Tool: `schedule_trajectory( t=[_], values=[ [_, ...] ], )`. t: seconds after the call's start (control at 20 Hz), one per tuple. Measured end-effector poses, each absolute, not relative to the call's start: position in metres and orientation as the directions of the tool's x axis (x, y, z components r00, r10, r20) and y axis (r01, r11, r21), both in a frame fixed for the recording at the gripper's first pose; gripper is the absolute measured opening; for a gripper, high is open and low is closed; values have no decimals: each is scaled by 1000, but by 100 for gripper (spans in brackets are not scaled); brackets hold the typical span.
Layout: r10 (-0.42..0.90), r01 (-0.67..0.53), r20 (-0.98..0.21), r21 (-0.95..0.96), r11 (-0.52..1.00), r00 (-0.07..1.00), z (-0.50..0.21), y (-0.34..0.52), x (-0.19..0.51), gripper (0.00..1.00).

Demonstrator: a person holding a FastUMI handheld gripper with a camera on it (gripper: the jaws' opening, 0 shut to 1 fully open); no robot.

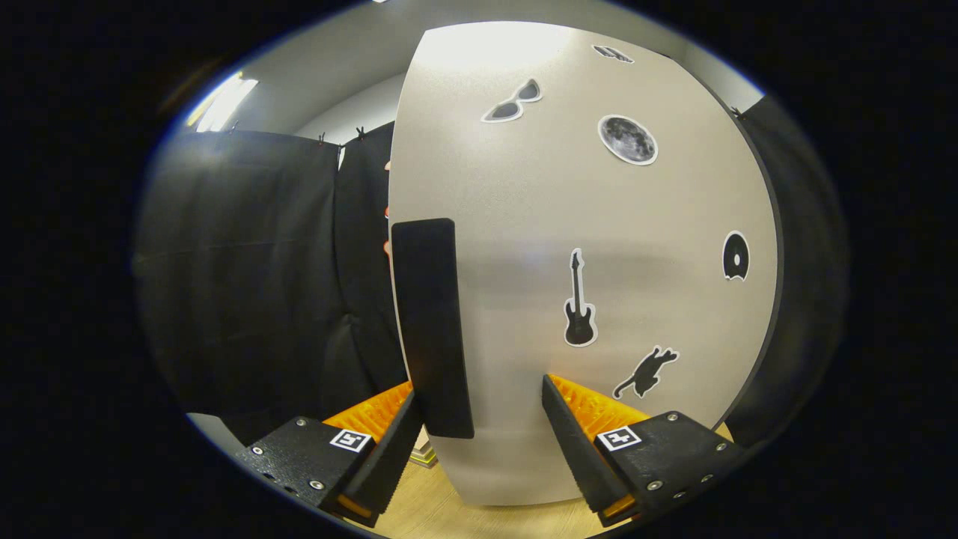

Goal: Open the shoe cabinet door, grab the shoes and put them into the shoe cabinet, then close the shoe cabinet door.

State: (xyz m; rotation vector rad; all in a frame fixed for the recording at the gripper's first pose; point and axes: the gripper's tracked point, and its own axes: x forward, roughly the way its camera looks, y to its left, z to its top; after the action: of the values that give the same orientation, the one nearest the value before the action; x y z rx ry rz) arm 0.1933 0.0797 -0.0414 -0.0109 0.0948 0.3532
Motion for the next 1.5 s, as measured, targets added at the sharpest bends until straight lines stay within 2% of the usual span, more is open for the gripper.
schedule_trajectory(
  t=[0.8,0.95,1.25,1.5],
  values=[
    [197,-200,-77,-34,979,977,-47,83,204,95],
    [185,-189,-107,-31,981,977,-52,82,204,95],
    [148,-152,-91,-37,988,985,-41,64,153,95],
    [52,-55,-78,-40,998,996,-23,21,93,95]
  ],
)
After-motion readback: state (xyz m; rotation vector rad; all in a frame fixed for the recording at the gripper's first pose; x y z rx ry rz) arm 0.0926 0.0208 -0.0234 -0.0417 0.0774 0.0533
